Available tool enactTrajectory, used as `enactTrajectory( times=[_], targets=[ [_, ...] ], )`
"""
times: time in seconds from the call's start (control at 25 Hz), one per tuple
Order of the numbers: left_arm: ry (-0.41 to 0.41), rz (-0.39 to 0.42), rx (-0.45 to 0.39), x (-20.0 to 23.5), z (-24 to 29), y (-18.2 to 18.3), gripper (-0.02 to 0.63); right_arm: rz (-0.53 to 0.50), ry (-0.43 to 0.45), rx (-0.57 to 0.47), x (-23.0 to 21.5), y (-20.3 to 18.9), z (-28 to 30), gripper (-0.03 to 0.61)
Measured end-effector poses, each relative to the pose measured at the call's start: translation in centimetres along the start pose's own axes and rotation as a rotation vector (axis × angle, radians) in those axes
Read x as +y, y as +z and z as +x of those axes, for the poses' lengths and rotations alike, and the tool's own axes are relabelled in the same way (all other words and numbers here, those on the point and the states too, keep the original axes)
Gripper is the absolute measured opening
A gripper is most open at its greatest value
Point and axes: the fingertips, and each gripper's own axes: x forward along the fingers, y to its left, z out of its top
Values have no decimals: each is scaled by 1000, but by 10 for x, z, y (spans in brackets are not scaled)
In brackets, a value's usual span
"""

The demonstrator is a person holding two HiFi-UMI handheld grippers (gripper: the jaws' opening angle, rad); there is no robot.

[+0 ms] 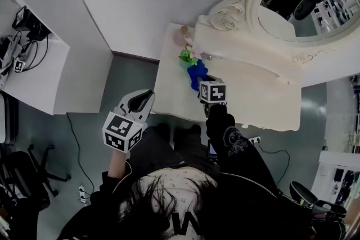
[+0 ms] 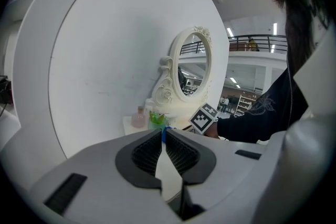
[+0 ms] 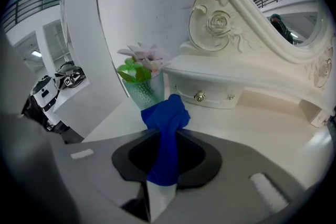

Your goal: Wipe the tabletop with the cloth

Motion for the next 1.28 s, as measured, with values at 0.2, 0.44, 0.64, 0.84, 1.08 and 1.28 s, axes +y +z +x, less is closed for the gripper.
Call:
enactTrajectory(
  times=[0.2,0.44,0.64,0.84,1.08,1.28],
  targets=[
    [-20,4,12,-7,17,2,2,-25,-3,31,-18,-12,7,87],
    [-62,17,14,-35,54,8,3,-1,9,41,-68,-30,-1,87],
    [-122,48,28,-83,100,19,3,46,0,24,-130,-45,-22,87],
    [-171,80,49,-140,150,25,2,102,-20,14,-208,-67,-48,87],
    [-202,105,60,-210,205,29,2,150,-71,8,-314,-100,-87,87],
    [-227,108,78,-271,240,25,3,203,-121,12,-404,-133,-124,87]
  ],
)
